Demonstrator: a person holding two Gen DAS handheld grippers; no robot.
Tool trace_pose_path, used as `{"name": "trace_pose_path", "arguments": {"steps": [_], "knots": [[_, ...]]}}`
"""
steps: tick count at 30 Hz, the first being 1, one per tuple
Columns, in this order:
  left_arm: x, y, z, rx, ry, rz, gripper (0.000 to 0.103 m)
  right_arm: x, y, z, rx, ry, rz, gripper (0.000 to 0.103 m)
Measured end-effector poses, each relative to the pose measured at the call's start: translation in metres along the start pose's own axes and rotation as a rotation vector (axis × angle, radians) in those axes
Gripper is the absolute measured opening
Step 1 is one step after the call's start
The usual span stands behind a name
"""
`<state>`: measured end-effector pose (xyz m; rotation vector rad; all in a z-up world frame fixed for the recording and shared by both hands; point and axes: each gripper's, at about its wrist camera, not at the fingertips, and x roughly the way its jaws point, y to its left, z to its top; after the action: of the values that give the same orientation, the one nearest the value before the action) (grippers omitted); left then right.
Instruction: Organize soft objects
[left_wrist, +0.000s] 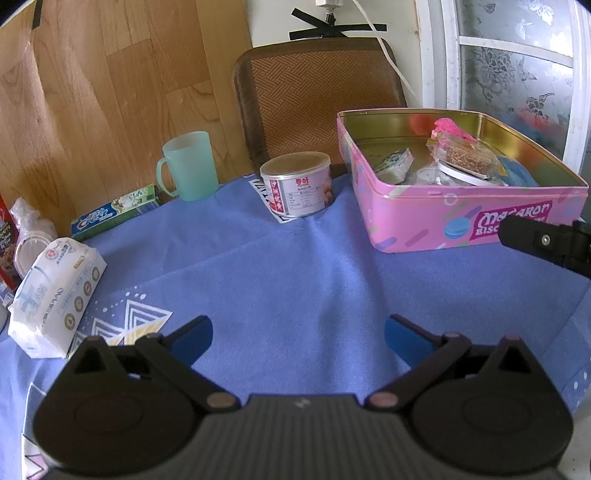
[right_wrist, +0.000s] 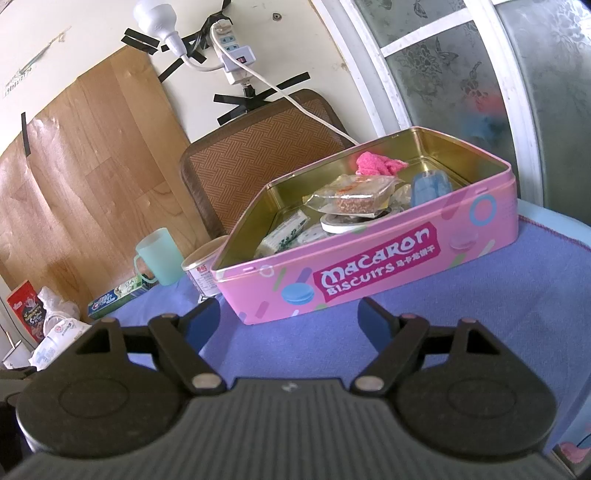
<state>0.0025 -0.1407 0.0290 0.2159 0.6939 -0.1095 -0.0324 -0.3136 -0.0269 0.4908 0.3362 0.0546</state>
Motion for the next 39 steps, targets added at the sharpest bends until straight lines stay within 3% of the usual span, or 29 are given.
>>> {"name": "trace_pose_path", "arguments": {"steps": [17, 39], "knots": [[-0.0003, 0.0016, -0.0012, -0.012, 0.001, -0.016, 0.103, 0.0002, 0.0003, -0.0003, -0.002, 0.000, -0.001, 0.084], [0.0075, 0.0093, -0.0024, -0.061, 0.059, -0.058, 0.103, 0.0027, 0.0032, -0.0002, -0.019, 0.013, 0.000, 0.084]]}}
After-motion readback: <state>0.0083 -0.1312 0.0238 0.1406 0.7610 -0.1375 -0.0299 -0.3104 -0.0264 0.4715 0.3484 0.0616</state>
